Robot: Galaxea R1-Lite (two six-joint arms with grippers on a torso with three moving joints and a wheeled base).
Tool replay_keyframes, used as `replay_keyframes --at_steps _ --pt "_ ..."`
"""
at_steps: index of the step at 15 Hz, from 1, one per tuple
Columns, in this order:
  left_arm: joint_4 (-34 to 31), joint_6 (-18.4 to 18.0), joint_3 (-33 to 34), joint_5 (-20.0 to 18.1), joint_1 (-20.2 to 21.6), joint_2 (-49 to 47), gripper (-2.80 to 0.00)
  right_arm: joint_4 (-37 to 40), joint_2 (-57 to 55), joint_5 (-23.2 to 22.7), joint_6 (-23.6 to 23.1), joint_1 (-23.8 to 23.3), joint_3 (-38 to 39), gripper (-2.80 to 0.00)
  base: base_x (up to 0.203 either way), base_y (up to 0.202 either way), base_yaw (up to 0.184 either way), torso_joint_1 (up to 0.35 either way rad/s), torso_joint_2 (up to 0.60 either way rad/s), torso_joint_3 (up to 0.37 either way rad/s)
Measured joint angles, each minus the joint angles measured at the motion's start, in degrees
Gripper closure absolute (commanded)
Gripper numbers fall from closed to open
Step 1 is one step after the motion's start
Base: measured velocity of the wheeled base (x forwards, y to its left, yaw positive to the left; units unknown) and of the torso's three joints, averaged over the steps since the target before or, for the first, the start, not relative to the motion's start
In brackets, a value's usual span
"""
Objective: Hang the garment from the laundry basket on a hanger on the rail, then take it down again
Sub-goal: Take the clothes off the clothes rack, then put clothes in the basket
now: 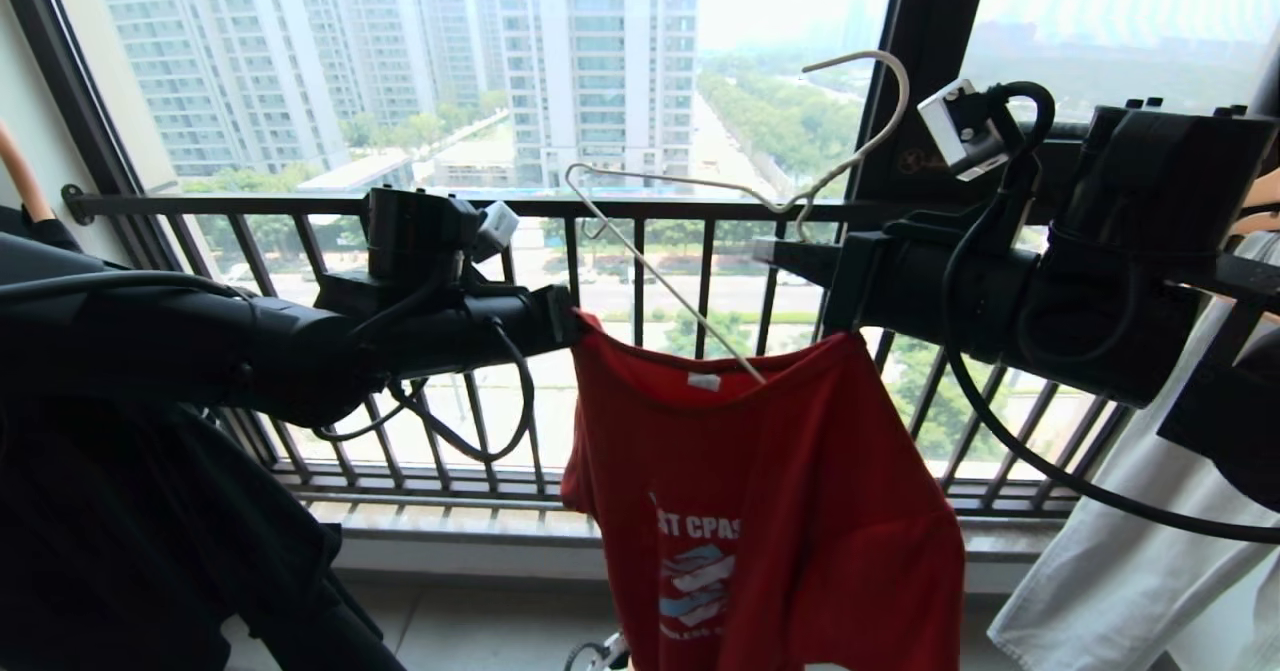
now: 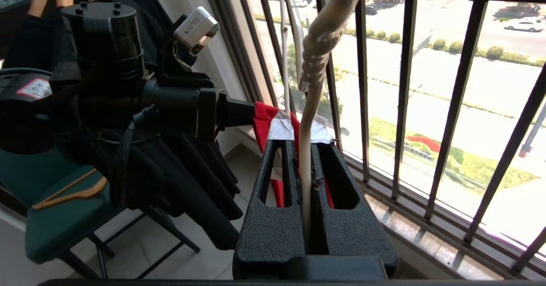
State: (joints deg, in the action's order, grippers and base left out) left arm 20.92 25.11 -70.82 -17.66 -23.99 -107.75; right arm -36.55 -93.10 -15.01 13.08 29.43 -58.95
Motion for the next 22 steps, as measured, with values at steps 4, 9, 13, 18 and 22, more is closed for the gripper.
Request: replay_keyframes --at_steps 4,9,13,18,22 --pt "-0.03 -0.01 1.64 0.03 -2.58 2.11 0.00 -9.47 -1.85 1.94 1.19 0.06 2.09 0.00 0.000 0.000 0.000 0.000 0.00 0.000" --pt "-0.22 -0.20 3.11 0.06 -5.35 2.08 0.00 -11.97 -2.32 2.91 3.37 -0.09 2.17 0.00 0.000 0.000 0.000 0.000 0.00 0.000" --pt "-0.09 -3.61 6.58 0.11 -10.13 2.52 0.00 -16.65 -2.46 5.29 6.97 -0.18 2.09 0.00 0.000 0.000 0.000 0.000 0.00 0.000" --pt "0.02 -5.23 8.24 1.76 -12.10 3.34 0.00 -16.61 -3.20 5.35 6.52 -0.43 1.92 0.00 0.000 0.000 0.000 0.000 0.00 0.000" --pt "1.67 -10.49 8.61 8.96 -12.82 -0.06 0.00 -16.31 -5.34 4.99 0.88 -2.25 2.17 0.00 0.000 0.000 0.000 0.000 0.00 0.000"
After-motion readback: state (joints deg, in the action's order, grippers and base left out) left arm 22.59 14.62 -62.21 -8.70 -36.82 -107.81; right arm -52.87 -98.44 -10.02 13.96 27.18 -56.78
